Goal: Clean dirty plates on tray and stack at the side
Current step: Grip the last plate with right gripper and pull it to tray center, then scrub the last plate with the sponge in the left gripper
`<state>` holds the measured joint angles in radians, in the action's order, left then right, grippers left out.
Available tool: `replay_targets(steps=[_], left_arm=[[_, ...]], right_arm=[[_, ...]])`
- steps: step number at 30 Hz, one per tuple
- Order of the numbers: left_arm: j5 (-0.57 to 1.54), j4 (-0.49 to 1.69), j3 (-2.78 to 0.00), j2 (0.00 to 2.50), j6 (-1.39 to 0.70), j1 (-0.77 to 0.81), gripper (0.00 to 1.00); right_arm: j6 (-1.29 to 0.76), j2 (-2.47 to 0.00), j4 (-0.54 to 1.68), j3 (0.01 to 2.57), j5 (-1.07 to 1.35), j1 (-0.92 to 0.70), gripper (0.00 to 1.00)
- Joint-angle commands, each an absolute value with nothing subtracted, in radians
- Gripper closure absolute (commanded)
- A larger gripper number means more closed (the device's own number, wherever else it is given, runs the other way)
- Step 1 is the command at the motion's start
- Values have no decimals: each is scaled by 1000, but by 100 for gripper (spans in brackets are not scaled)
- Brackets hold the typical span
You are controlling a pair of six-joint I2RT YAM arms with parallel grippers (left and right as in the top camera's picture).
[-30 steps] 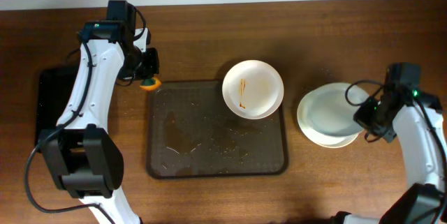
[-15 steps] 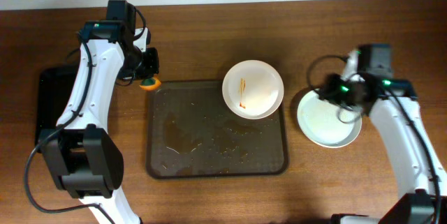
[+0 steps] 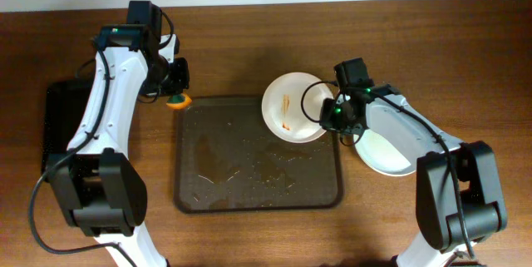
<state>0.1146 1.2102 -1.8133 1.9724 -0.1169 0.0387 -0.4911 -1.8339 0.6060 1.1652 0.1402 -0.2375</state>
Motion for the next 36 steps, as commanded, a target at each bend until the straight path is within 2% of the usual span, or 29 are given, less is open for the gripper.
replay_targets(steps=[1,5,9,14,17,21,23,25,27,29,30,33,36], left_arm=[[107,1213,-1832,1963,-122,39,100],[107,1213,-1832,1963,-122,39,100],[107,1213,-1832,1963,-122,39,100],[107,1213,-1832,1963,-122,39,100],[107,1213,-1832,1963,-122,39,100],[107,1213,-1831,1963,-122,39,100],[107,1213,-1832,1963,-122,39,100],[107,1213,-1832,1963,-122,39,100],[107,1213,-1832,1963,-122,39,100],[107,1213,-1832,1963,-122,39,100],[107,1212,-1832,1963,-122,39,100],[107,1212,-1832,1963,-122,39,100],[107,1209,-1832,1963,-122,39,100]], right_arm=[[-545,-1839,606,1171,94,-249,82],[-545,-1847,605,1168,74,-250,83],[-544,-1894,600,1169,77,-269,95],[-532,-1891,673,1171,193,-275,96],[-538,-1891,747,1172,270,-356,96],[-624,-1891,772,1213,270,-456,96],[-707,-1891,713,1218,270,-496,94],[-763,-1892,628,1218,269,-534,85],[-757,-1892,559,1218,241,-543,65],[-648,-1892,508,1218,194,-525,50],[-527,-1892,445,1218,173,-517,36],[-477,-1911,380,1218,164,-517,35],[-570,-1974,326,1218,169,-517,36]])
